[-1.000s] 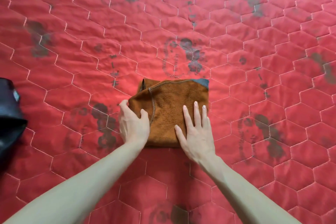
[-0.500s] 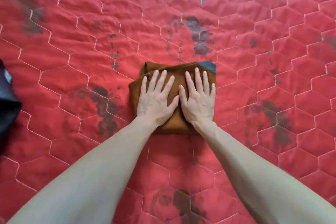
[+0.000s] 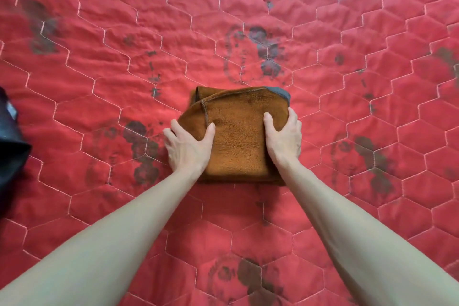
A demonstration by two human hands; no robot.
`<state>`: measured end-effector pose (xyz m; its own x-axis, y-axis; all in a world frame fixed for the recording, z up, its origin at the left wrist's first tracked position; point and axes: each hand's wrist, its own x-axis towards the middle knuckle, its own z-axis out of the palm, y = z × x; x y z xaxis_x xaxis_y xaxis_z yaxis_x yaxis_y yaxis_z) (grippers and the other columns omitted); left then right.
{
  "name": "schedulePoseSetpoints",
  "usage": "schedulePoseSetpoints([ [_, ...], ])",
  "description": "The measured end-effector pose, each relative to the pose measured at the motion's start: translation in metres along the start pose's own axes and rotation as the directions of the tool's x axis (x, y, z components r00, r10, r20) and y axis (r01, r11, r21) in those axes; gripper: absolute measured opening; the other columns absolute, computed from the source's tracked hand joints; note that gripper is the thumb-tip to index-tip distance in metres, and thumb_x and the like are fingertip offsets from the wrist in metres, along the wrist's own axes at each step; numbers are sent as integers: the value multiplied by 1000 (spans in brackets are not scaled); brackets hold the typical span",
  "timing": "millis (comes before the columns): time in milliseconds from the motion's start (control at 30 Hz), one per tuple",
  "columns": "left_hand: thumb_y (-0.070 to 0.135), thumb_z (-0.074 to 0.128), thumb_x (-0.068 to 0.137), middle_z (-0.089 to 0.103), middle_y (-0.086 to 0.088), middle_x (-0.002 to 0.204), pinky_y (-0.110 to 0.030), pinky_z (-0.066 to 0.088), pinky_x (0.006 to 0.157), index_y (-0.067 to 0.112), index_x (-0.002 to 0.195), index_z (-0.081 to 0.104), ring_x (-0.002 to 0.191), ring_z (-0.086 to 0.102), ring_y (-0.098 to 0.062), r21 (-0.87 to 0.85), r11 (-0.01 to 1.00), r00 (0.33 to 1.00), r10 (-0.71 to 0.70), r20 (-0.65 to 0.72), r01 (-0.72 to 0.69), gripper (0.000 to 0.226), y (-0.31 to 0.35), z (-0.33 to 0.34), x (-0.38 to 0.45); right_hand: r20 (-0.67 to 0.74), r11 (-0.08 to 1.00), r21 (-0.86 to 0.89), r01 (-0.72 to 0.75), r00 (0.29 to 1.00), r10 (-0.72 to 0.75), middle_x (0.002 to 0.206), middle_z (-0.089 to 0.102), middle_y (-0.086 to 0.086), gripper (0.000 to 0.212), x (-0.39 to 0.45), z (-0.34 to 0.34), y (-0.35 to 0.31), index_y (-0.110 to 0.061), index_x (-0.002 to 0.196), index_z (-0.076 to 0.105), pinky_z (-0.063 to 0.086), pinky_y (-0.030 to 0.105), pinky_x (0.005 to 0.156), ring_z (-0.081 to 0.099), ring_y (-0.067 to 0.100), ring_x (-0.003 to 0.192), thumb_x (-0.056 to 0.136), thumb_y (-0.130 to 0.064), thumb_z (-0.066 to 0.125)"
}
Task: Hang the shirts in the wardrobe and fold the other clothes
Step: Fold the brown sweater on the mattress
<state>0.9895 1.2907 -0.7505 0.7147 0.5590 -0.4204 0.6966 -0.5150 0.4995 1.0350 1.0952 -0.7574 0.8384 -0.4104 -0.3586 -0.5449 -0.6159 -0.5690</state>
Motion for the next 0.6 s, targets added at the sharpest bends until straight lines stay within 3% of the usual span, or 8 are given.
schedulePoseSetpoints([
  [100,71,69,81,50,-15,146,-42,39,109,6,149,37,136,49,-35,-133,987,995,-83,54,89,99,5,-6,5,67,998,54,-45,997,41,138,63,2,63,0,-8,8,-32,147,46,40,40,110,57,29,130,96,-70,49],
  [200,77,73,73,64,-8,133,-38,46,107,7,137,53,125,60,-28,-275,944,973,-137,184,184,97,1,-8,12,151,979,204,-24,989,-7,140,62,-2,51,3,-17,13,-29,148,49,37,34,110,55,21,131,107,-57,38],
  [267,74,80,67,76,0,112,-35,57,95,13,122,69,106,72,-20,-416,873,947,-139,289,255,82,-3,-13,14,238,920,387,-59,971,-38,138,62,-5,50,4,-22,18,-23,146,53,41,29,106,57,12,126,107,-52,44],
  [333,56,86,74,81,3,91,-29,63,76,15,106,75,87,77,-16,-535,779,905,-94,415,326,54,-5,-21,9,357,851,502,-155,933,-40,131,68,-4,56,3,-27,26,-23,142,55,52,35,102,66,12,118,97,-58,60],
  [433,47,90,73,81,-9,93,-41,64,79,7,110,74,86,79,-24,-564,687,815,-72,575,458,57,-1,-34,-4,476,794,559,-240,877,-70,124,72,0,60,-7,-40,31,-22,141,53,58,36,88,71,15,109,92,-53,71],
  [533,40,86,78,80,-13,93,-37,63,64,3,107,74,76,78,-24,-572,639,767,-45,640,515,48,8,-55,-21,529,769,574,-282,845,-85,124,74,7,58,-19,-62,21,-19,138,57,59,44,93,72,23,109,91,-48,74],
  [600,41,86,72,79,-15,99,-37,63,64,6,107,75,78,78,-25,-579,614,738,-8,675,537,51,16,-73,-35,544,779,559,-284,835,-86,123,74,12,58,-32,-86,5,-14,133,64,58,45,96,73,26,107,89,-50,75],
])
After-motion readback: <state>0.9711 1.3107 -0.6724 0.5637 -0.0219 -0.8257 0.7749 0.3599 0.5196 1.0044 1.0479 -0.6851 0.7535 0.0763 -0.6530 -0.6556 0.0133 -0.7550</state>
